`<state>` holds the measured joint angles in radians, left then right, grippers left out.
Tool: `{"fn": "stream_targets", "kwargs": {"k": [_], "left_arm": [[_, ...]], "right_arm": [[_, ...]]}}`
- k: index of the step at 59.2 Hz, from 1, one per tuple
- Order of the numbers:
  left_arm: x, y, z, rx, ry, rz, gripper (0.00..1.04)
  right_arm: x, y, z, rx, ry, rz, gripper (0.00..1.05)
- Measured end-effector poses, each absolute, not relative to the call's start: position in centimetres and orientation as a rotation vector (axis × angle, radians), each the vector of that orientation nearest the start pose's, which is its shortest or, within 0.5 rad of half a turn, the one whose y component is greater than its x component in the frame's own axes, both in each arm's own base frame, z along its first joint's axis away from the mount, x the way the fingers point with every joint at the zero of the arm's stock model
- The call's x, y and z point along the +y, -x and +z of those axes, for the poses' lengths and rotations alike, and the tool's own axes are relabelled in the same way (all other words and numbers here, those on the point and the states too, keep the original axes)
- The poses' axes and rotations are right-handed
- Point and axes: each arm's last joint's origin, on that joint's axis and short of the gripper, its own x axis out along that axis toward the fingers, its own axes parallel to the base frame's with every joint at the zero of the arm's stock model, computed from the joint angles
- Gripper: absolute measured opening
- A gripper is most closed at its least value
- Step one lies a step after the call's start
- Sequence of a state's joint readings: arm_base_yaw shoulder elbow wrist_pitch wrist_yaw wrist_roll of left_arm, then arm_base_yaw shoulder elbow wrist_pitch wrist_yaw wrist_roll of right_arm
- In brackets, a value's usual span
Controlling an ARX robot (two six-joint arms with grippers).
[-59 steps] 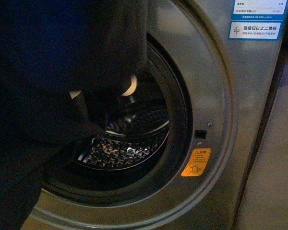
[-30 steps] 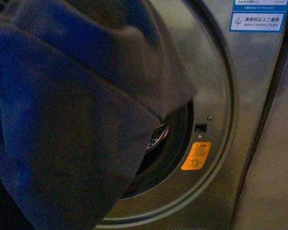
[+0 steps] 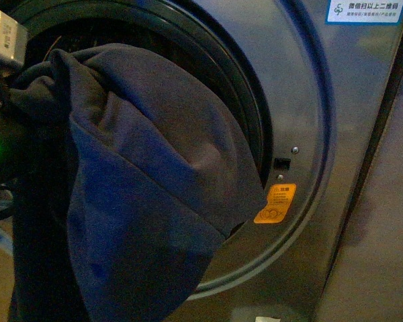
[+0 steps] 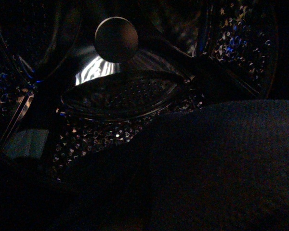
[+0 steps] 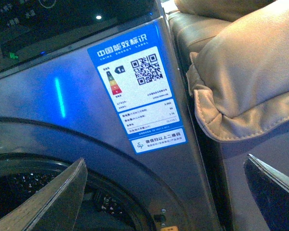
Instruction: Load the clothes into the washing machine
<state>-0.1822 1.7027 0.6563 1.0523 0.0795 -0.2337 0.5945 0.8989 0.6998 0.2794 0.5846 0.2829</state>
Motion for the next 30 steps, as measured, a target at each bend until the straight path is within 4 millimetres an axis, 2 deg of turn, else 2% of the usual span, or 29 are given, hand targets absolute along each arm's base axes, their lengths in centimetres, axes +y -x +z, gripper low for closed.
{"fn": "stream_targets", "kwargs": {"k": [15,30], "left_arm": [[-7.4,-35.7,16.1,0.063,0.185,-0.213,0.12],[-8.5,-41.7,14.2,0.091,0.126,-0.138,0.12]], "right_arm": [[10.1,-16.8,32.0,-0.101,-0.378,0.028,0.97],[9.9,-16.6,31.7,-0.126,-0.395,0.008,0.97]]}}
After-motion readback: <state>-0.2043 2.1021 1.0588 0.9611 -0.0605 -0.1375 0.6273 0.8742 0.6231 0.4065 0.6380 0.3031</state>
